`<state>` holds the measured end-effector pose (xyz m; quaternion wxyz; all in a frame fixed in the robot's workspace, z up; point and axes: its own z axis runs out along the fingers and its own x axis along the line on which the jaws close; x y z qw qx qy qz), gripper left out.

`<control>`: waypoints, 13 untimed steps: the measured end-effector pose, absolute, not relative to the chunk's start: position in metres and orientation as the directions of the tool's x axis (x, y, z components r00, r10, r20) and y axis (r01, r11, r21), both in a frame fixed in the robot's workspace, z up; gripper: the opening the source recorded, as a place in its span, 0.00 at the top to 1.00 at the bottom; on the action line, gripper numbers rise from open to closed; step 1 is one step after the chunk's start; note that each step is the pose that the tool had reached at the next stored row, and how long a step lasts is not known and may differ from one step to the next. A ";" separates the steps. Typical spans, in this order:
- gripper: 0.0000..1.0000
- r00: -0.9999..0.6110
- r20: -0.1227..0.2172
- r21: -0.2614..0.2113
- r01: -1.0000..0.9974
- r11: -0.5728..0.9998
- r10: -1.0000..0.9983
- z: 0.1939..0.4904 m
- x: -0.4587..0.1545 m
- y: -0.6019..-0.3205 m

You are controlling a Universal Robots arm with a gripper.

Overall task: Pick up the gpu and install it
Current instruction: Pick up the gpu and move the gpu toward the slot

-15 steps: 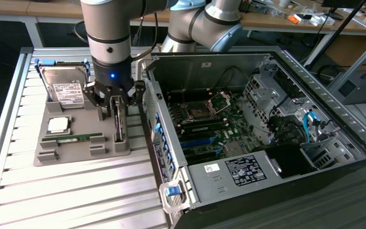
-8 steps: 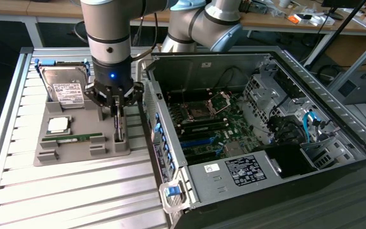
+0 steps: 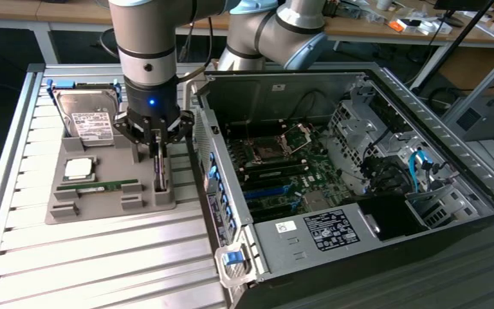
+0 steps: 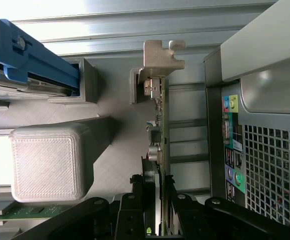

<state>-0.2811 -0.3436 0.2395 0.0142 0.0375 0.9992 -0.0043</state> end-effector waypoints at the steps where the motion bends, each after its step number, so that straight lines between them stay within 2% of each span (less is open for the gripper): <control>1: 0.73 -0.997 -0.029 -0.008 0.075 0.997 0.075 0.240 -0.281 -0.344; 13: 0.73 -0.997 -0.028 -0.008 0.075 0.997 0.075 0.245 -0.281 -0.344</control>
